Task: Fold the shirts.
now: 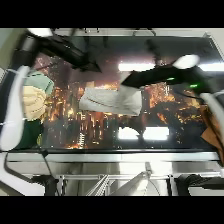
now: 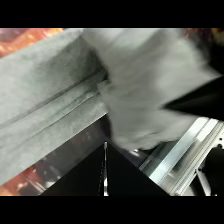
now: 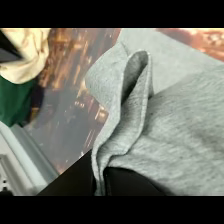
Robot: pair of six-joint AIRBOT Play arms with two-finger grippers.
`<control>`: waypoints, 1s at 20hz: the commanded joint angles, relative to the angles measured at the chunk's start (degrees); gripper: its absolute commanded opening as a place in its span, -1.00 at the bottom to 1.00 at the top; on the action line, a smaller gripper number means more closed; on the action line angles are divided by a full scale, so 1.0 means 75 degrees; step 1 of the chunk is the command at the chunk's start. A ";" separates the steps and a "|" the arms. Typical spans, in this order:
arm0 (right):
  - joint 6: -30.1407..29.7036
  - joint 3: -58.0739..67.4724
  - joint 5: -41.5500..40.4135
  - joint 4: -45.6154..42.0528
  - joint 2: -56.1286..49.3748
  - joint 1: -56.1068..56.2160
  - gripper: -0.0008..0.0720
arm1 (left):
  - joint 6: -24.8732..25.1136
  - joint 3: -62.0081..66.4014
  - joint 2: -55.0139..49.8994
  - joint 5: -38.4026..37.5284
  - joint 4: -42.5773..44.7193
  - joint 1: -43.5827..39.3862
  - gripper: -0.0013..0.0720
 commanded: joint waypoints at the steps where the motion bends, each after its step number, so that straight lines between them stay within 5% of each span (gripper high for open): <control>1: 0.0737 0.1510 -0.1329 -0.1148 -0.1801 0.1760 -0.93 | 0.0306 -0.0909 0.1105 -0.0111 -0.0187 0.1067 -0.93; 2: 0.0991 0.2215 -0.1236 -0.1451 -0.2387 0.2078 -0.92 | 0.0417 -0.1288 0.1297 -0.0087 -0.0187 0.1212 -0.93; 3: 0.0997 0.2952 -0.0880 -0.1486 -0.2943 0.2372 -0.19 | 0.0493 -0.1641 0.1454 -0.0079 -0.0187 0.1309 -0.93; 4: 0.1000 0.3547 -0.0455 -0.1472 -0.3314 0.2611 0.23 | 0.0557 -0.1996 0.1612 -0.0064 -0.0189 0.1396 -0.93; 7: 0.1000 0.4264 0.0918 -0.1585 -0.3386 0.2731 0.20 | 0.0828 -0.2719 0.1941 -0.0055 -0.0189 0.1585 -0.93; 8: 0.1020 0.4264 0.1512 -0.1644 -0.3235 0.2559 0.07 | 0.0898 -0.2873 0.2028 -0.0058 -0.0192 0.1667 -0.93; 9: 0.1116 0.4258 0.2165 -0.1851 -0.3086 0.2331 -0.30 | 0.0991 -0.3019 0.2119 -0.0058 -0.0192 0.1737 -0.93; 10: 0.1393 0.4258 0.2900 -0.2282 -0.2949 0.2040 -0.35 | 0.1037 -0.3165 0.2221 -0.0064 -0.0187 0.1763 -0.93; 16: 0.3509 0.3998 0.4823 -0.5039 -0.2789 0.0073 -0.35 | 0.1338 -0.4127 0.2620 -0.0076 -0.0184 0.2087 -0.93; 20: 0.3844 0.3914 0.5152 -0.5103 -0.2789 -0.1105 -0.35 | 0.1539 -0.4631 0.2634 -0.0044 -0.0178 0.2087 -0.93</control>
